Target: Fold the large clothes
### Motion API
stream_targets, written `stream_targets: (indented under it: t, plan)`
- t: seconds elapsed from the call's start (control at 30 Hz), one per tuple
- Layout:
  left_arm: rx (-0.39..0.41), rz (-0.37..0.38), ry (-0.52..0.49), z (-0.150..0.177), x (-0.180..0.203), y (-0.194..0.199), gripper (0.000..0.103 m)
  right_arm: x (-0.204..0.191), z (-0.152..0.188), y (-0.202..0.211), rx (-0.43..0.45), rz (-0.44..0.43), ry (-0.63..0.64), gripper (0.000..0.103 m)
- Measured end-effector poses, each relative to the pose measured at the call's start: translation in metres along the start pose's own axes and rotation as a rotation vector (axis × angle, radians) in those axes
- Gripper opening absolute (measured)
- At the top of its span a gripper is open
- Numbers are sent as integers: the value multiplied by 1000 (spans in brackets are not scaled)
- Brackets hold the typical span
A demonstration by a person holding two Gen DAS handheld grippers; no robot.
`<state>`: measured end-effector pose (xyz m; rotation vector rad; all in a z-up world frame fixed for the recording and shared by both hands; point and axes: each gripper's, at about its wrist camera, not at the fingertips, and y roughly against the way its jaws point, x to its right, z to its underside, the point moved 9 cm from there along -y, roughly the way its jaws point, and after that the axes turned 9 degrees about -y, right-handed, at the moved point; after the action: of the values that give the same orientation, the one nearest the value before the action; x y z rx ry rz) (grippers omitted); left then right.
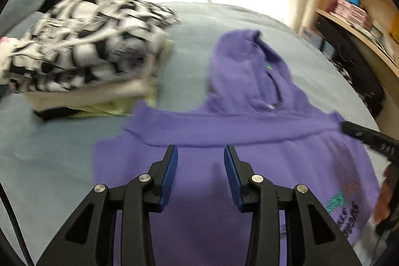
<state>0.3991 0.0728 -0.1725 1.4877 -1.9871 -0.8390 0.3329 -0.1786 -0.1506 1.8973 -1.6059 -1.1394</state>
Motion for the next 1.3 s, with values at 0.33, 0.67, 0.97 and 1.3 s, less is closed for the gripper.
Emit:
stream_targets:
  t: [0.33,0.67,0.97,1.3]
  plan:
    - [-31,-143,13,-2,-40,-51,37,8,0,-53,1,64,69,0]
    - [-51,-171,-20,8,-82,-57,10,168,-30,-23,75,259,-222,0]
    - [-57,-156,-66,24,-24,8,23,91,18,37,40,127,-171,7]
    - [-99,-192,133,136,-25,59,27,78,126,69,-30,223,-81,16]
